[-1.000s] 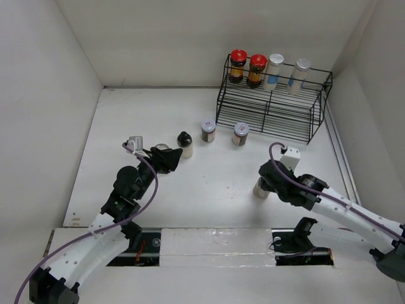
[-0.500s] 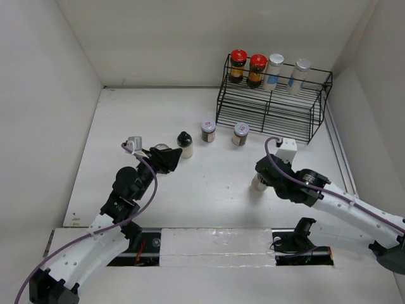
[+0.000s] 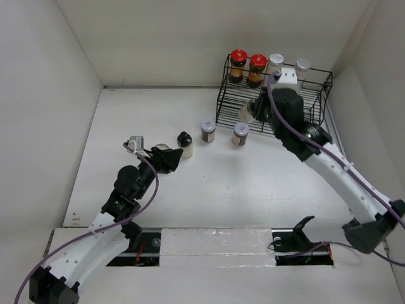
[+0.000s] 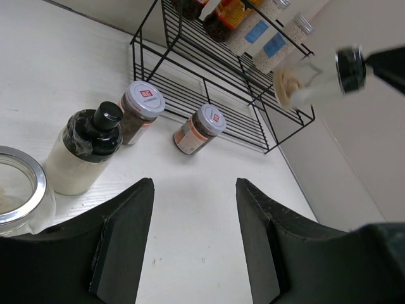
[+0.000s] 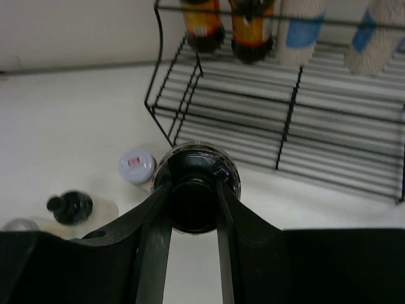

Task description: Organize the condiment bottles

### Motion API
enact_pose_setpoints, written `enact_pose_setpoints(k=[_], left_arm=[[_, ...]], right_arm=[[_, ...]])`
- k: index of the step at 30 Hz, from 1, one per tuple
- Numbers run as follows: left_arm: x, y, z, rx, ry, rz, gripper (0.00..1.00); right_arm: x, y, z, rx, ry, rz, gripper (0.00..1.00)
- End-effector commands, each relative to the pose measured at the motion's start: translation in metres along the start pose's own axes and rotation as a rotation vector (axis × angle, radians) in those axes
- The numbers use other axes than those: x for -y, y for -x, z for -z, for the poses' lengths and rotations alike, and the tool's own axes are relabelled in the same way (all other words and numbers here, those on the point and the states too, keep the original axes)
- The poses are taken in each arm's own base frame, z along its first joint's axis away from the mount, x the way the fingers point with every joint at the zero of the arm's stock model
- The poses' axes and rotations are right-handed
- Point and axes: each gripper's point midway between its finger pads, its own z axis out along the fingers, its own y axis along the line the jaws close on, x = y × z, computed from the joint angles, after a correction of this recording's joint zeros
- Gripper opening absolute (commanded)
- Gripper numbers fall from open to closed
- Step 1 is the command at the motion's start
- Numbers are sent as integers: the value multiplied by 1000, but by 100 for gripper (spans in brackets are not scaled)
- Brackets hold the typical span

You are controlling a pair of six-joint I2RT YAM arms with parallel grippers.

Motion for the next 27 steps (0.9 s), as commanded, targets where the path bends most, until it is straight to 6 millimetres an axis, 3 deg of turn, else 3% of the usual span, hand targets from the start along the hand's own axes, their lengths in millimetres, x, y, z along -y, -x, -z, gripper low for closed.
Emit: enact_pose_setpoints(k=[1,2,4,5,6,7,8,9,10,12,15,18,22,23,27], left_arm=[[13,12,-1,41,-47,7,50],[13,12,-1,41,-47,7,50],[16,13,0,43,-60,8,50],[17,15,-1,50,-66,8,50],[15,12,0,38,-56,7,50],[13,10,0,29,-49,7,50],[16,13,0,36,-55,7,50],[16,13,0,37,-55,7,52],[17,14,1,46,-63,8,52],[17,14,1,46,-63,8,52],[17,14,2,46,-63,8,52],[14,14,2,49,-50,8,53],[17,18,2,56,-55,8,56],[16,19,2,62,-48,9,59],[23,20,4,60,-82,9,74]], right_arm=[[-31,93,-22,206,132,6,17],[-37,85,-50,172,120,49,17],[-37,92,-74,166,107,61,17],[-44,94,-96,155,110,80,17],[-50,94,-108,140,133,97,17],[-42,90,-121,112,106,105,17],[-50,105,-124,132,121,98,17],[-47,85,-151,78,97,126,17],[-54,80,-158,61,119,131,17],[-47,75,-180,45,100,141,17],[-48,67,-194,28,115,143,17],[-45,47,-212,-15,107,153,22],[-48,31,-217,-53,108,167,54],[-53,34,-212,-41,119,165,70],[-60,67,-179,61,147,159,95]])
